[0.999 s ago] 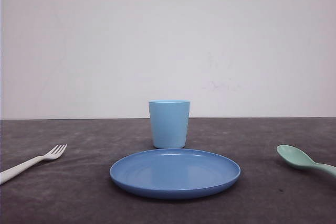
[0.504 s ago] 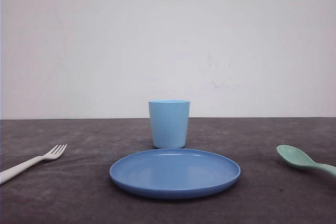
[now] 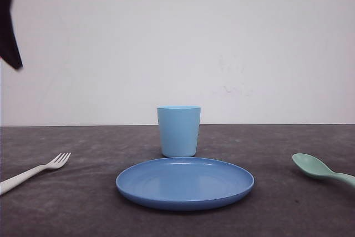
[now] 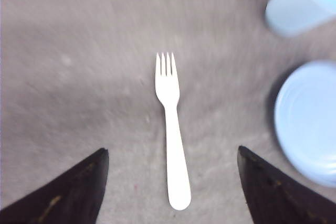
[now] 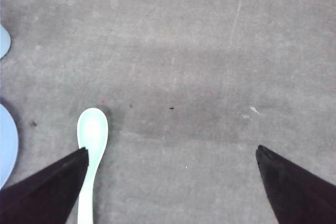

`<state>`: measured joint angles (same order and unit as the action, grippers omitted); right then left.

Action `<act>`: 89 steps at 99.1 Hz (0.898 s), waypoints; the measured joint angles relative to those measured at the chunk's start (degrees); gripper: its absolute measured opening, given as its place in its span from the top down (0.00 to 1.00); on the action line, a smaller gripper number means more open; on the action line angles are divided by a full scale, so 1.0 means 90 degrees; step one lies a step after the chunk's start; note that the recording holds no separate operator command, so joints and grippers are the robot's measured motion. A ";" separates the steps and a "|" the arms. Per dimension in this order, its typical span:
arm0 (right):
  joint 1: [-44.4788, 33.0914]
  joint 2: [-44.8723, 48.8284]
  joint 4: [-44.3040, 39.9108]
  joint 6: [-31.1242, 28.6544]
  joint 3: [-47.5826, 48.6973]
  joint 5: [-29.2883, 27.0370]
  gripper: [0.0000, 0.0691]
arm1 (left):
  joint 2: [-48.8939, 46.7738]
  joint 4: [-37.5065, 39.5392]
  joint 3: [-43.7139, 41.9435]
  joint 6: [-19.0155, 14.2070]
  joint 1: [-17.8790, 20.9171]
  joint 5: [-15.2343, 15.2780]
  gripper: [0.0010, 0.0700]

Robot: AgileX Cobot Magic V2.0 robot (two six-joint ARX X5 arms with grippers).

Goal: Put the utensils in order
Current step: 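Lower the left gripper onto the white fork and close it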

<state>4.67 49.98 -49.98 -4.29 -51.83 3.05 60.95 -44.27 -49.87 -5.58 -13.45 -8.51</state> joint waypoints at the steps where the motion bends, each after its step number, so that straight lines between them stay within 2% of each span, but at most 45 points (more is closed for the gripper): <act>1: 0.0000 0.0000 -0.0005 0.0000 0.0002 0.0000 0.07 | 0.0053 0.0005 0.0000 0.0000 -0.0019 0.0015 0.33; 43: 0.0000 0.0000 -0.0051 0.0000 0.0002 0.0000 0.07 | 0.1853 0.0831 0.0000 -0.0148 -0.0537 0.0313 0.33; 50: 0.0000 0.0000 -0.0051 0.0000 0.0000 0.0000 0.07 | 0.2064 0.0954 0.0000 -0.0163 -0.0629 0.0355 0.36; 60: 0.0000 0.0000 -0.0056 0.0000 0.0000 0.0000 0.07 | 0.2339 0.1158 0.0000 -0.0172 -0.0760 0.0593 0.42; 71: 0.0000 0.0002 -0.0100 0.0000 0.0000 0.0000 0.07 | 0.2545 0.1285 0.0000 -0.0211 -0.0862 0.0799 0.44; 89: 0.0000 0.0002 -0.0107 0.0000 0.0000 0.0000 0.07 | 0.2812 0.1472 0.0000 -0.0294 -0.0913 0.0818 0.45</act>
<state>4.67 50.00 -50.94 -4.29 -51.83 3.05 86.26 -31.03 -49.87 -8.23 -21.67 -1.15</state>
